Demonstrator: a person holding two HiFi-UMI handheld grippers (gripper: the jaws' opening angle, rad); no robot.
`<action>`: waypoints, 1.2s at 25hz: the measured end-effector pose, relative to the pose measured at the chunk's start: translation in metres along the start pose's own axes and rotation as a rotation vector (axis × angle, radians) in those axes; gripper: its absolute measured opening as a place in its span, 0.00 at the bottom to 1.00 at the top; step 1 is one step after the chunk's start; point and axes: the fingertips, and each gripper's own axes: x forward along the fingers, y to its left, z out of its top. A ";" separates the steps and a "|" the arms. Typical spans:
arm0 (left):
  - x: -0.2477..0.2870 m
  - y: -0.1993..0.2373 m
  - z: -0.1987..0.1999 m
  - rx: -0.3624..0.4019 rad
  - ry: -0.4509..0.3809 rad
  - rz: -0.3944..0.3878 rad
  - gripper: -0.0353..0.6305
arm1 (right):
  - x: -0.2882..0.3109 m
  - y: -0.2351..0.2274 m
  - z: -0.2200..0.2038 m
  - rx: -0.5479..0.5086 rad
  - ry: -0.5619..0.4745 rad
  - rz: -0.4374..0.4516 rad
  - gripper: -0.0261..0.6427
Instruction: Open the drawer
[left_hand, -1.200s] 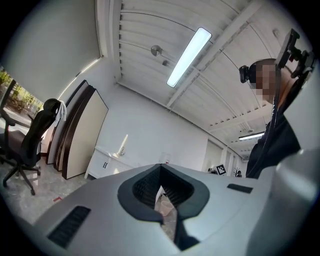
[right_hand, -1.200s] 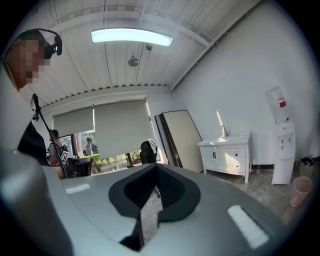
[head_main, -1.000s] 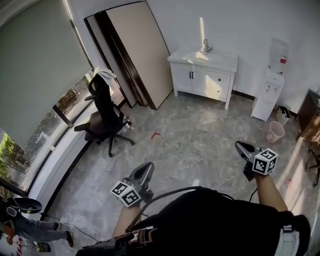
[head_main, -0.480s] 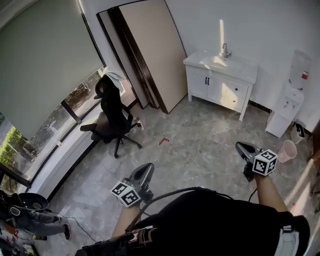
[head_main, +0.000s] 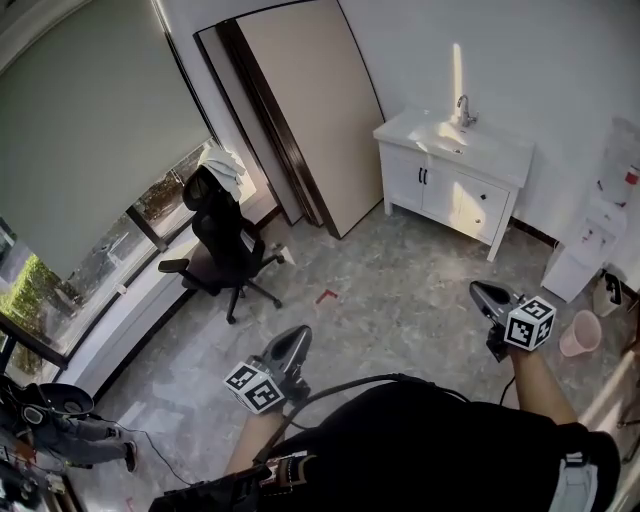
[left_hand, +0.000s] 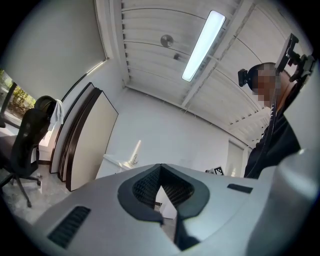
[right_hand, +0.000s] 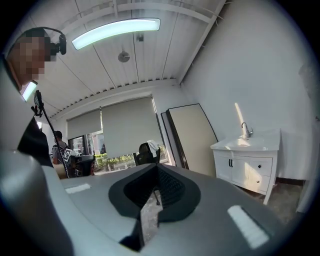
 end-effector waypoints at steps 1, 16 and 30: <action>0.009 0.001 -0.002 0.001 0.012 -0.001 0.05 | 0.003 -0.008 -0.001 0.008 0.003 -0.001 0.04; 0.106 0.128 0.018 -0.039 0.042 -0.134 0.05 | 0.092 -0.072 0.010 -0.001 0.002 -0.144 0.04; 0.146 0.306 0.097 -0.036 0.060 -0.217 0.05 | 0.260 -0.076 0.053 -0.006 -0.023 -0.228 0.04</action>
